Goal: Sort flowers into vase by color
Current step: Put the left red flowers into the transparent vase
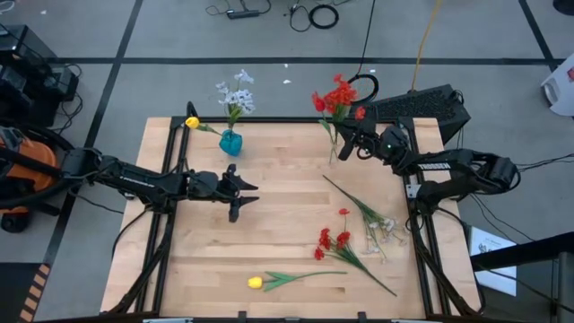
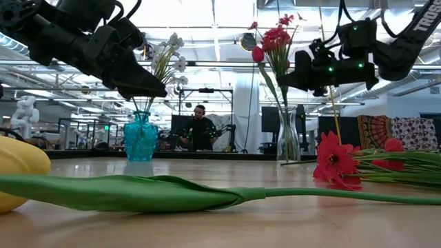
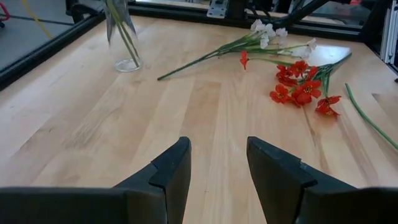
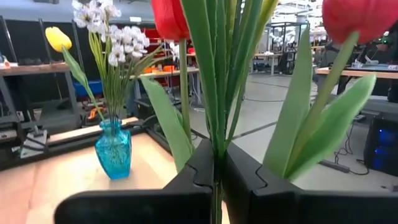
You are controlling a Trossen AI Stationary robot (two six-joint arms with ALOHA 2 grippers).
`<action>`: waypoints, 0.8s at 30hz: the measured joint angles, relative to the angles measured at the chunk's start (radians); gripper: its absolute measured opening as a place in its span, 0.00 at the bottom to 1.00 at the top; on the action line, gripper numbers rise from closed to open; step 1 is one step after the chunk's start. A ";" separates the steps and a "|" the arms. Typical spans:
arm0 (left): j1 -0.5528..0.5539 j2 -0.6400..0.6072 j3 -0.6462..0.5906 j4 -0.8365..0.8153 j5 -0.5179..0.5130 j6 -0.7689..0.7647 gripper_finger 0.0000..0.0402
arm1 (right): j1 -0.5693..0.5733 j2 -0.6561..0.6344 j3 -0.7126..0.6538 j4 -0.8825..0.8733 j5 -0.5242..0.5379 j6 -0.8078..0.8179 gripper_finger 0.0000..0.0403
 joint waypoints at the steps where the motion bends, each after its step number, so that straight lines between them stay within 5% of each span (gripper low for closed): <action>1: 0.000 0.000 0.000 -0.005 0.001 0.000 0.40 | 0.000 0.000 -0.006 0.002 0.001 -0.005 0.01; 10: 0.000 0.000 0.000 -0.018 0.004 0.005 0.40 | 0.000 0.000 -0.162 0.217 0.014 0.012 0.01; 24: 0.000 0.000 0.000 -0.016 0.004 -0.002 0.40 | 0.000 0.000 -0.163 0.071 0.009 -0.012 0.09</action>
